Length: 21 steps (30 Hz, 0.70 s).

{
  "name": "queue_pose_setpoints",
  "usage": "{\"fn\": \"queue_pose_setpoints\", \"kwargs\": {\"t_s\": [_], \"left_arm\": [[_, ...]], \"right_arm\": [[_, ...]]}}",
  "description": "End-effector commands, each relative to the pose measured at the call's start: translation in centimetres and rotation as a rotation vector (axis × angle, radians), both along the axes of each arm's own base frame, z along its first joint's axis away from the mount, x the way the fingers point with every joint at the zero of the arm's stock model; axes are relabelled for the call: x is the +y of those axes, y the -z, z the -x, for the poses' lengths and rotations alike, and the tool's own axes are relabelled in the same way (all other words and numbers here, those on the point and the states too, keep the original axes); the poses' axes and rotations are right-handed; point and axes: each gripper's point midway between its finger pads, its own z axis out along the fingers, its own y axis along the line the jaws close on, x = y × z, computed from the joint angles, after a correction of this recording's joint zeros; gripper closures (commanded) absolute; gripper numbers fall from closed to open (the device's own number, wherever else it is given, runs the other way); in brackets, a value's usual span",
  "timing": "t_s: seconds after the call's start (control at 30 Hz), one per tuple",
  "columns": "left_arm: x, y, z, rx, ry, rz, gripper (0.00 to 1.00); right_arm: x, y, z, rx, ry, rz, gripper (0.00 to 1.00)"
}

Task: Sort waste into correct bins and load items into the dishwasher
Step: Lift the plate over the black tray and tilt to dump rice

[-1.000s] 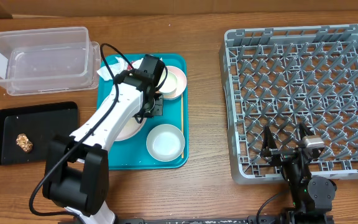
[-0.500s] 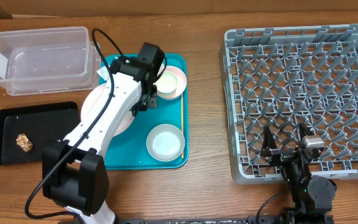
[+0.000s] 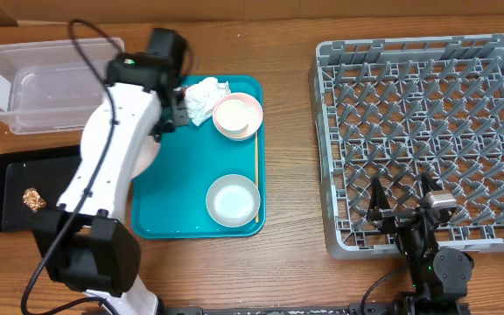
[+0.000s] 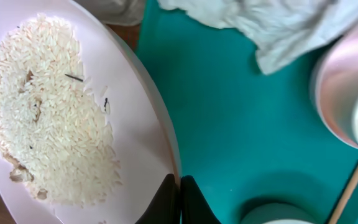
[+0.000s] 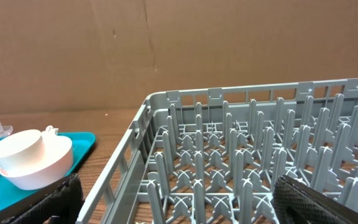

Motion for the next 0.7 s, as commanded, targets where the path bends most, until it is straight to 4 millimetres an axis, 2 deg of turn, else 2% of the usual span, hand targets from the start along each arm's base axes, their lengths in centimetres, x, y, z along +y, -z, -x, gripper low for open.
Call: {"fn": "queue_pose_setpoints", "kwargs": {"t_s": [0.0, 0.13, 0.67], "left_arm": [[2.5, -0.2, -0.4, -0.007, -0.104, 0.072, 0.96], [5.7, 0.0, -0.3, -0.008, -0.199, 0.181, 0.96], [12.1, -1.1, 0.2, -0.116, -0.262, 0.538, 0.96]], "right_arm": [[-0.1, 0.1, 0.0, -0.007, 0.005, 0.003, 0.00], [-0.1, 0.1, 0.0, -0.007, 0.005, 0.003, 0.00], [-0.1, 0.1, 0.0, -0.007, 0.005, 0.003, 0.00]]}}
